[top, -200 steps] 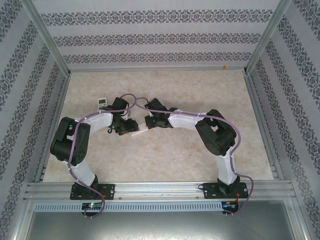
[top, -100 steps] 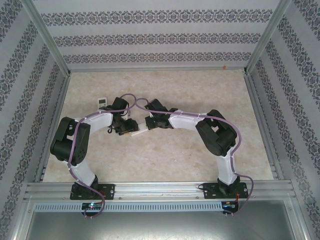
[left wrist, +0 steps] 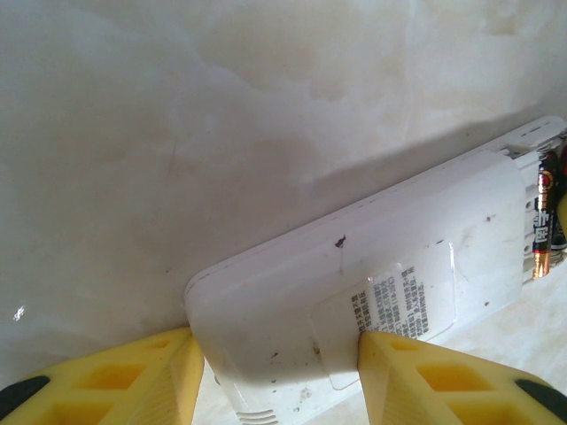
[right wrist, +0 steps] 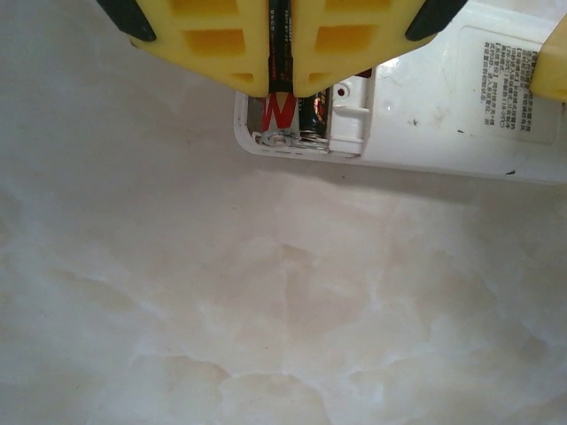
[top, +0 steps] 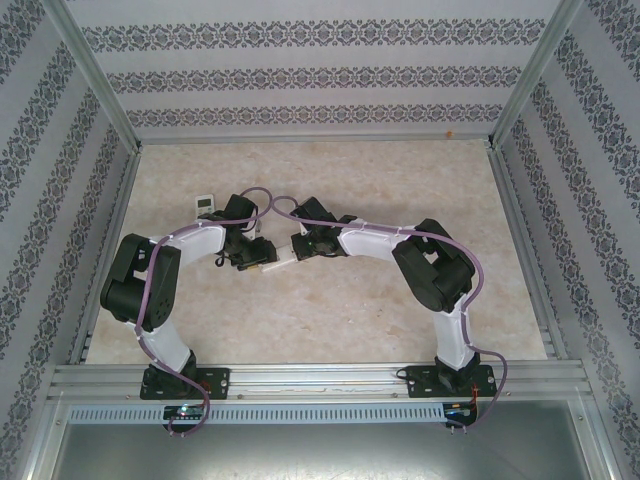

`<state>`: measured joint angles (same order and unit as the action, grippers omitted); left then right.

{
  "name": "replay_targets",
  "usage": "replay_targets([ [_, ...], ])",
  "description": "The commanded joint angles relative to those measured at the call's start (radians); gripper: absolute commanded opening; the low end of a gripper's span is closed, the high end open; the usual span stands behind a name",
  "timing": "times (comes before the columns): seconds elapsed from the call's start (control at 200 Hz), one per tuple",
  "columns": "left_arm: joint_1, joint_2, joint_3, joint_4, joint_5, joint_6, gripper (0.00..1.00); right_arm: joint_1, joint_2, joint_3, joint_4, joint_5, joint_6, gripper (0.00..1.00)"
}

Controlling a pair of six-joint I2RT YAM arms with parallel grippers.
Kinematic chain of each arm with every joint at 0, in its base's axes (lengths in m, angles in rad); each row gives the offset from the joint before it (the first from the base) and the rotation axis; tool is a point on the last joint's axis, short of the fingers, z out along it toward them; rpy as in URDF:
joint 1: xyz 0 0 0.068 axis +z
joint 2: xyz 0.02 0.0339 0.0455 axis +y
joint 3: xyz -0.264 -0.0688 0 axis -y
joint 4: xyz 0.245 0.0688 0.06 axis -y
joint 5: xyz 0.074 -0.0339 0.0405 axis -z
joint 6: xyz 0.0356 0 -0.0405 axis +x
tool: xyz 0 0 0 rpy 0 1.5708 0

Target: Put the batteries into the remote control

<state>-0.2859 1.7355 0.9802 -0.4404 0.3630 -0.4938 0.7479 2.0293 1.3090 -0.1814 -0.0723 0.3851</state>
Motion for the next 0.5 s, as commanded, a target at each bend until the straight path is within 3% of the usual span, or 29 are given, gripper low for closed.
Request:
replay_targets([
  [0.0, 0.006, 0.1, -0.039, 0.137, -0.089, -0.006, 0.5, 0.003, 0.026, -0.012, -0.097, -0.045, -0.015, 0.15],
  [0.22, 0.005, 0.103, -0.036, 0.136, -0.087, -0.006, 0.5, -0.001, -0.007, 0.005, -0.097, -0.044, 0.003, 0.25],
  [0.495, 0.006, 0.103, -0.044, 0.141, -0.086, -0.006, 0.5, -0.011, -0.057, 0.034, -0.101, -0.039, 0.003, 0.29],
])
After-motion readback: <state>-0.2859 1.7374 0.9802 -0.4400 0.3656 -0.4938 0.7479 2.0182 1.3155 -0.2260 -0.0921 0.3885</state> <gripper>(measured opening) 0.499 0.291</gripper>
